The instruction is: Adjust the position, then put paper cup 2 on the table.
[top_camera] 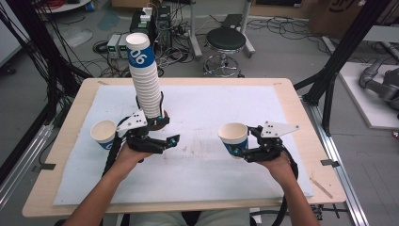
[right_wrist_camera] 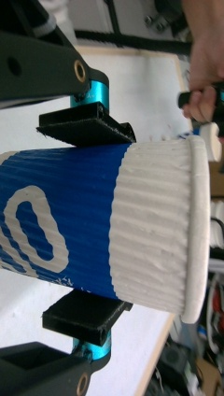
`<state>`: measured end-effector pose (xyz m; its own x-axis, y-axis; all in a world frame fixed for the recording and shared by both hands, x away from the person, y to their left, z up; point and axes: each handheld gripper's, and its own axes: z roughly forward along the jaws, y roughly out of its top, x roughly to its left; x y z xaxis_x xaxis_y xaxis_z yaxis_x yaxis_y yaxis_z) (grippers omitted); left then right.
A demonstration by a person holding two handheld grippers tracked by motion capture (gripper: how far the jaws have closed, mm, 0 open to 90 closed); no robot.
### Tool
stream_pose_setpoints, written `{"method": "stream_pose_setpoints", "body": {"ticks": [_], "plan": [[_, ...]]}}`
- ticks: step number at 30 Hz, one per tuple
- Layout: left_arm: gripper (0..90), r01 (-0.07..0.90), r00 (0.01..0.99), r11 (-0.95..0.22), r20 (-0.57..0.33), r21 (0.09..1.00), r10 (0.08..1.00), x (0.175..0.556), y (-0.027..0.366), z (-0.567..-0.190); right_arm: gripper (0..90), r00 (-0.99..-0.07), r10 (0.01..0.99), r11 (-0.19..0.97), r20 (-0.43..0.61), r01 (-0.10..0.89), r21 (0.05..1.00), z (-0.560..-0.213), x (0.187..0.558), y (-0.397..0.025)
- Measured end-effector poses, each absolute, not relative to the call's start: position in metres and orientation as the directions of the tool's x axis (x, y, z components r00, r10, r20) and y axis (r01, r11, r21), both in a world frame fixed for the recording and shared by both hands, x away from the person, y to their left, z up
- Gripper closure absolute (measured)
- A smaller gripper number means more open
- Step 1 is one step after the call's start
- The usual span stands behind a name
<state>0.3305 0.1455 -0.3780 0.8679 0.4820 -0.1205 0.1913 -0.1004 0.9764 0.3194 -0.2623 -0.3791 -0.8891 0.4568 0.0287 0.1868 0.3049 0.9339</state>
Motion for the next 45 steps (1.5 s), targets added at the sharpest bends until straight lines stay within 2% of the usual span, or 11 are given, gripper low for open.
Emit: {"method": "stream_pose_setpoints", "body": {"ticks": [5,13,20,31,45], "plan": [[18.8,0.17,0.861,-0.077,-0.11,0.982,0.497,0.33,0.15,-0.384,28.8,-0.844,0.536,0.235,0.013,0.164,0.958,-0.38,0.316,-0.277],[18.8,0.163,0.848,-0.06,-0.109,0.985,0.518,0.33,0.155,-0.393,28.7,-0.793,0.609,0.182,-0.016,0.12,0.976,-0.385,0.312,-0.294],[18.8,0.164,0.846,-0.053,-0.113,0.985,0.52,0.328,0.158,-0.4,28.6,-0.778,0.629,0.127,0.009,0.115,0.985,-0.388,0.309,-0.303],[18.8,0.17,0.838,-0.066,-0.108,0.983,0.535,0.323,0.161,-0.413,28.7,-0.761,0.648,0.119,0.013,0.119,0.986,-0.387,0.307,-0.306],[18.8,0.165,0.837,-0.062,-0.106,0.984,0.537,0.322,0.164,-0.413,28.6,-0.763,0.647,0.125,0.003,0.11,0.986,-0.387,0.306,-0.305]]}}
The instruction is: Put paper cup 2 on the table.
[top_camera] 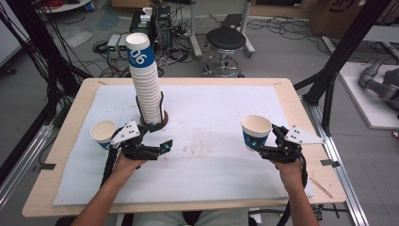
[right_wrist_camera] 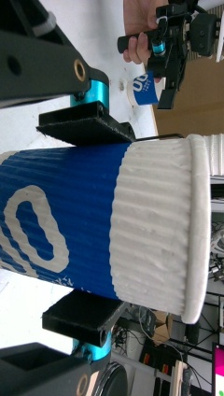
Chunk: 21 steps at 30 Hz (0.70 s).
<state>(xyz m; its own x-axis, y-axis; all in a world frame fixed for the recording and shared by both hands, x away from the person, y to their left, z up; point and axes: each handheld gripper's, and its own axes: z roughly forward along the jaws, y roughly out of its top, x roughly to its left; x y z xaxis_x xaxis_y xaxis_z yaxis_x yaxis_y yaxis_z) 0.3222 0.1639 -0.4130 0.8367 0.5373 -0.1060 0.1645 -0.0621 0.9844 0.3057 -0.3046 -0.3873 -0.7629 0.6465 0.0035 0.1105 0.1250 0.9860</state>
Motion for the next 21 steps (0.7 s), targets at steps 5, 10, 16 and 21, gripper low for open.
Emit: {"method": "stream_pose_setpoints", "body": {"ticks": [5,10,16,21], "plan": [[18.8,0.177,0.835,-0.06,-0.117,0.982,0.538,0.322,0.166,-0.416,28.6,-0.766,0.643,0.121,0.016,0.122,0.985,-0.388,0.307,-0.302],[18.8,0.176,0.831,-0.053,-0.119,0.983,0.543,0.321,0.167,-0.416,28.7,-0.768,0.64,0.132,0.014,0.128,0.983,-0.391,0.311,-0.299],[18.8,0.175,0.83,-0.058,-0.115,0.983,0.546,0.32,0.166,-0.415,28.6,-0.765,0.643,0.124,0.025,0.137,0.983,-0.393,0.318,-0.292],[18.8,0.177,0.833,-0.065,-0.115,0.982,0.541,0.32,0.163,-0.416,28.7,-0.748,0.662,0.117,0.044,0.161,0.98,-0.397,0.33,-0.289]]}}
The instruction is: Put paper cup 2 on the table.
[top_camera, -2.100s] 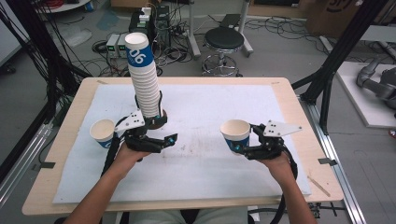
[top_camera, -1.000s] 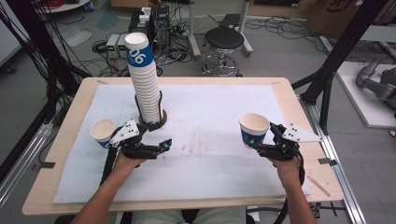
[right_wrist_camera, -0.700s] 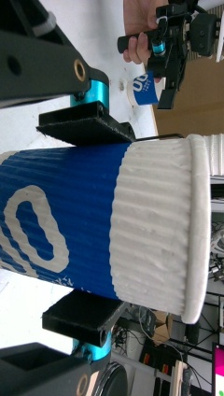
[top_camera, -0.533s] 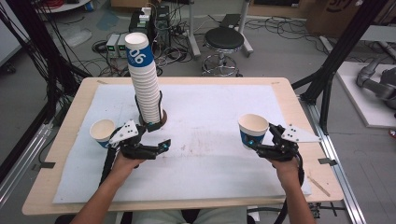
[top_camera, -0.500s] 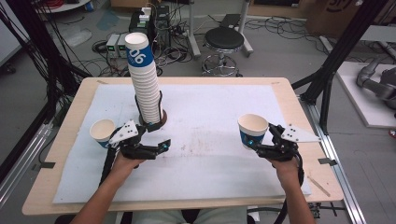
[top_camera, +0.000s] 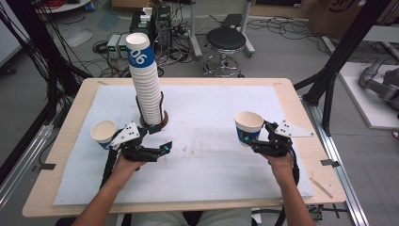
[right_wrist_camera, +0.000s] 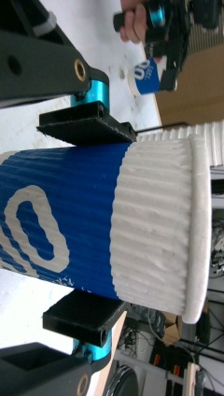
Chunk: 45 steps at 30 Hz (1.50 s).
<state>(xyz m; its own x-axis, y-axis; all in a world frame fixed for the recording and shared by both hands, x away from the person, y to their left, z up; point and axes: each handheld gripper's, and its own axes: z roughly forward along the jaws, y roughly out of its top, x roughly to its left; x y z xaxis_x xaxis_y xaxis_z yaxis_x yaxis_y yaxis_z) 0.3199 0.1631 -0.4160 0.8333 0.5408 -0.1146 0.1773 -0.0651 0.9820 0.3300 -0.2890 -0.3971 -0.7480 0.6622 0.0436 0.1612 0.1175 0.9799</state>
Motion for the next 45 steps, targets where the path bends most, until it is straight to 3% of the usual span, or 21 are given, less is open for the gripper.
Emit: {"method": "stream_pose_setpoints", "body": {"ticks": [24,32,45], "plan": [[18.8,0.188,0.841,-0.072,-0.123,0.98,0.526,0.32,0.159,-0.419,28.7,-0.577,0.804,0.048,0.147,0.309,0.95,-0.444,0.389,-0.276],[18.8,0.19,0.843,-0.077,-0.122,0.979,0.523,0.321,0.159,-0.42,28.6,-0.563,0.817,0.098,0.126,0.351,0.931,-0.451,0.395,-0.273],[18.8,0.191,0.842,-0.081,-0.121,0.978,0.526,0.32,0.159,-0.42,25.1,-0.615,0.785,0.244,0.069,0.411,0.879,-0.441,0.386,-0.287]]}}
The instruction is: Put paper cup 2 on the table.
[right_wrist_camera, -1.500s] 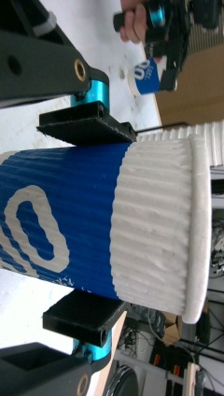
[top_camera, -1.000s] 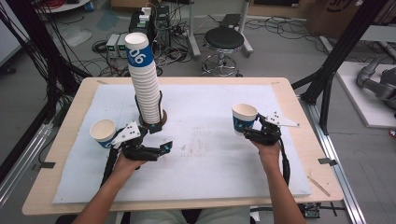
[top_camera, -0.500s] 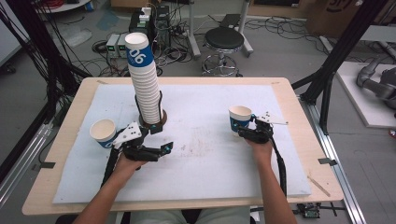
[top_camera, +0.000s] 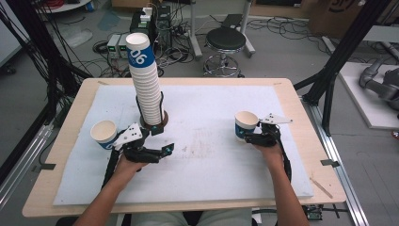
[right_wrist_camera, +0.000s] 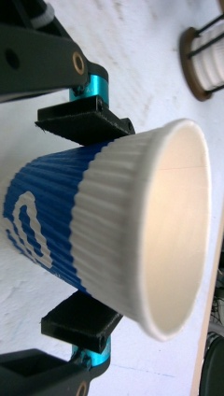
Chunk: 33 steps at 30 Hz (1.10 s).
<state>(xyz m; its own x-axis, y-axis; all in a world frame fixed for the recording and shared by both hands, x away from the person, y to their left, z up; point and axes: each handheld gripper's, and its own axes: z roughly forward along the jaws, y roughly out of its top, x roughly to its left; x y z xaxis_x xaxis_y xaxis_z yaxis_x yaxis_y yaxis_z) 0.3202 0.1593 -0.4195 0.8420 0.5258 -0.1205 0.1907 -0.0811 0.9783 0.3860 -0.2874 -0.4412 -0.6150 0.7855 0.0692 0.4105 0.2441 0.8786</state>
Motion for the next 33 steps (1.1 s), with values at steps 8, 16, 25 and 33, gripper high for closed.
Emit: {"method": "stream_pose_setpoints", "body": {"ticks": [8,16,25,33], "plan": [[18.9,0.19,0.84,-0.08,-0.12,0.979,0.529,0.32,0.159,-0.42,20.4,-0.614,0.781,0.239,0.114,0.463,0.853,-0.443,0.38,-0.292],[18.9,0.19,0.844,-0.088,-0.117,0.978,0.523,0.319,0.159,-0.42,20.3,-0.615,0.784,0.28,0.082,0.468,0.838,-0.441,0.374,-0.29],[18.9,0.194,0.84,-0.076,-0.125,0.978,0.528,0.32,0.161,-0.419,20.3,-0.628,0.775,0.288,0.079,0.461,0.84,-0.434,0.355,-0.302],[18.7,0.191,0.826,-0.047,-0.135,0.98,0.547,0.321,0.166,-0.414,20.3,-0.631,0.771,0.234,0.083,0.402,0.885,-0.419,0.319,-0.321]]}}
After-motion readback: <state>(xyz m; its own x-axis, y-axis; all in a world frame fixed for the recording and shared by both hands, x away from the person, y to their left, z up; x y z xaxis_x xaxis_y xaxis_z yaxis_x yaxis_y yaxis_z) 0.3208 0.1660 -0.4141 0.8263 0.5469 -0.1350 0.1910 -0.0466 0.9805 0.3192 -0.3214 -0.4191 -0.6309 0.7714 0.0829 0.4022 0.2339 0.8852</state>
